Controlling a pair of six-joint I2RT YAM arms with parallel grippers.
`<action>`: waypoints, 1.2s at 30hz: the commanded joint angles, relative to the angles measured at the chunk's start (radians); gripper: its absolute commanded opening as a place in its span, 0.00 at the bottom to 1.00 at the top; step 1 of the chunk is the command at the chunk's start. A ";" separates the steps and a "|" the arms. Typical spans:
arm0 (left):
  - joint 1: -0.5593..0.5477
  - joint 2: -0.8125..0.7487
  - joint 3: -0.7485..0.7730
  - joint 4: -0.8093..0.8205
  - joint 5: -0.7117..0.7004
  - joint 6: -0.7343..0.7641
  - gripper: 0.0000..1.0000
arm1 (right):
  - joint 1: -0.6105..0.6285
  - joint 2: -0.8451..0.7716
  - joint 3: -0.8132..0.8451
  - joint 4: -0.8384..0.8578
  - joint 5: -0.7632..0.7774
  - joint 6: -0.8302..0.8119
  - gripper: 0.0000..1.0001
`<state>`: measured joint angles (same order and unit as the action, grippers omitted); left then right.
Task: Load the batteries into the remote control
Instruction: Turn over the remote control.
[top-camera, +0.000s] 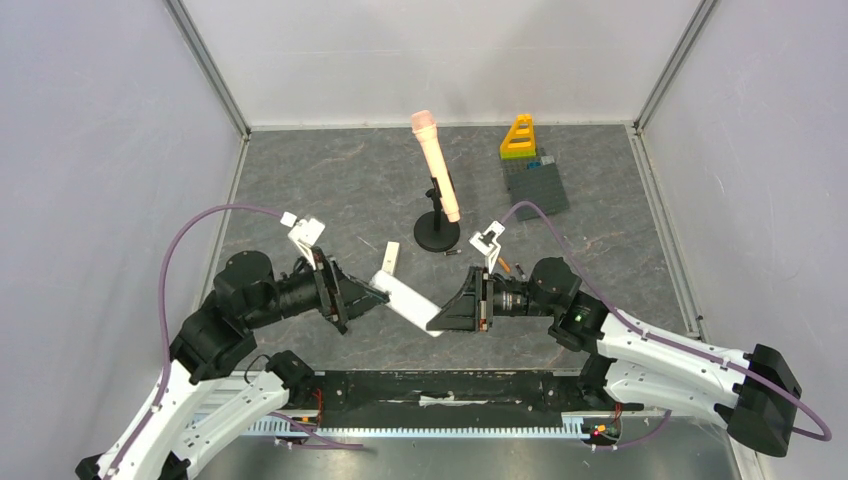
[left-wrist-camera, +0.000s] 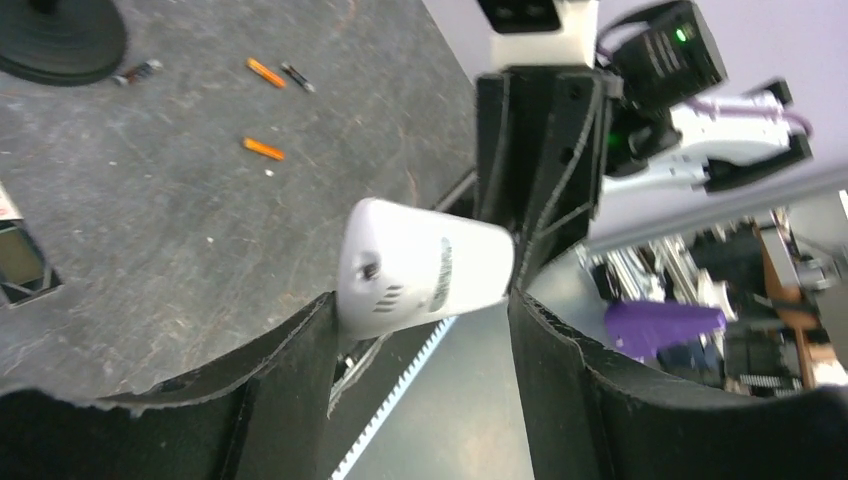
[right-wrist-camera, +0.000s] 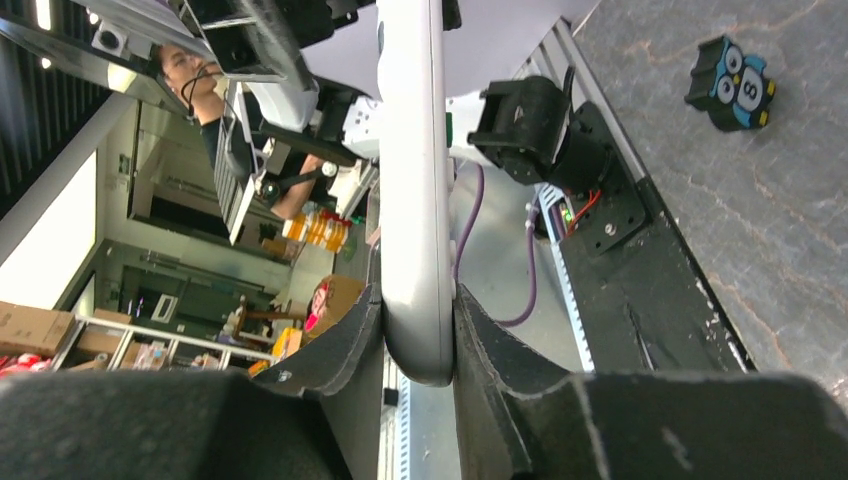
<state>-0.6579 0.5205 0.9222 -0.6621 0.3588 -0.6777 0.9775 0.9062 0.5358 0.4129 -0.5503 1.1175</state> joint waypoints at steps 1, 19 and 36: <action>0.001 0.032 0.016 0.033 0.208 0.108 0.68 | -0.002 -0.014 0.042 -0.002 -0.092 -0.017 0.16; 0.001 0.097 -0.130 0.203 0.425 0.002 0.46 | -0.002 0.016 0.045 -0.031 -0.156 -0.031 0.17; 0.001 0.100 -0.122 0.196 0.434 0.029 0.47 | -0.002 0.025 0.036 -0.051 -0.178 -0.050 0.16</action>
<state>-0.6567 0.6159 0.7944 -0.5217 0.7441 -0.6498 0.9756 0.9218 0.5358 0.3569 -0.7120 1.0851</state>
